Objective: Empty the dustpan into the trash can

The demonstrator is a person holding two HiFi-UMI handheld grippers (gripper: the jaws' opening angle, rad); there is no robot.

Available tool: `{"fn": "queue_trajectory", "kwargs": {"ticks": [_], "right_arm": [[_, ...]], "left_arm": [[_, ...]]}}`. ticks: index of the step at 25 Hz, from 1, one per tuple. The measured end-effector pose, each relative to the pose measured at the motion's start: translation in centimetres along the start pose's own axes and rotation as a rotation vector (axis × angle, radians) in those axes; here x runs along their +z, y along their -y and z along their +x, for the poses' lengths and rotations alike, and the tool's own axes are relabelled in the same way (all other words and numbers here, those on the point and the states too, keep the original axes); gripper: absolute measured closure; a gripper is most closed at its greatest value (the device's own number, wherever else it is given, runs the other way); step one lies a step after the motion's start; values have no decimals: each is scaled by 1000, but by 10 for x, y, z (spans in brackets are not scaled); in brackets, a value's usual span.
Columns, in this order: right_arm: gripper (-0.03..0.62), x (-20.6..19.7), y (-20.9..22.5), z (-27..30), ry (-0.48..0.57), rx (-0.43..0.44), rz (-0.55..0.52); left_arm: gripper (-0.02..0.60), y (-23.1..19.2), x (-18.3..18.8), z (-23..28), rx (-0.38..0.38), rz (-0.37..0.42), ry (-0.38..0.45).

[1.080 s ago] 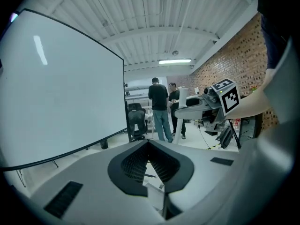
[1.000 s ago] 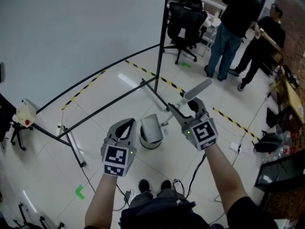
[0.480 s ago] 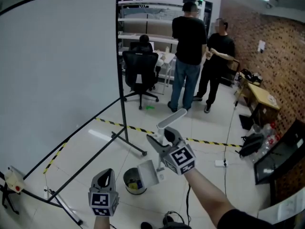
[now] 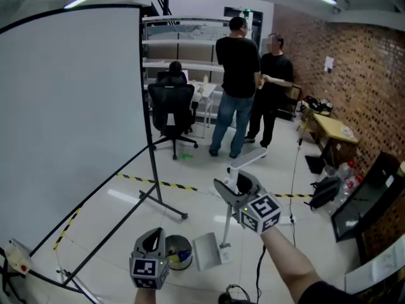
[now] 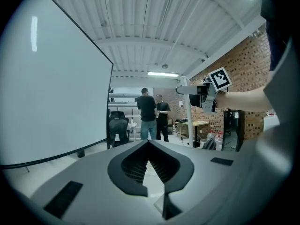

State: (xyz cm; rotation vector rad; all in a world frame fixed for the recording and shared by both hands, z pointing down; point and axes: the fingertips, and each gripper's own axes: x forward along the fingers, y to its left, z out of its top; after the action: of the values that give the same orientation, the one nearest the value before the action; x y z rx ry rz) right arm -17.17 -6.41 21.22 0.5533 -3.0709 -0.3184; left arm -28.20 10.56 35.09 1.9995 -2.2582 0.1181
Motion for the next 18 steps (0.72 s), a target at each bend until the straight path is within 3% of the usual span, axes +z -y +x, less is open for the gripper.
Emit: {"fn": "queue_trajectory", "kwargs": {"ticks": [10,14,18], "right_arm": [[355,-15,60,-70,-55,-105,77],[355,-31,79,-87,-71,-148,87],[356,-52,96,-98,-88,-178,86]], "left_arm": [[583,65,31,58,-172,-2,62],[583,74,28,75,-195,53,31],[583,96,25,94,-249,36,34]]}}
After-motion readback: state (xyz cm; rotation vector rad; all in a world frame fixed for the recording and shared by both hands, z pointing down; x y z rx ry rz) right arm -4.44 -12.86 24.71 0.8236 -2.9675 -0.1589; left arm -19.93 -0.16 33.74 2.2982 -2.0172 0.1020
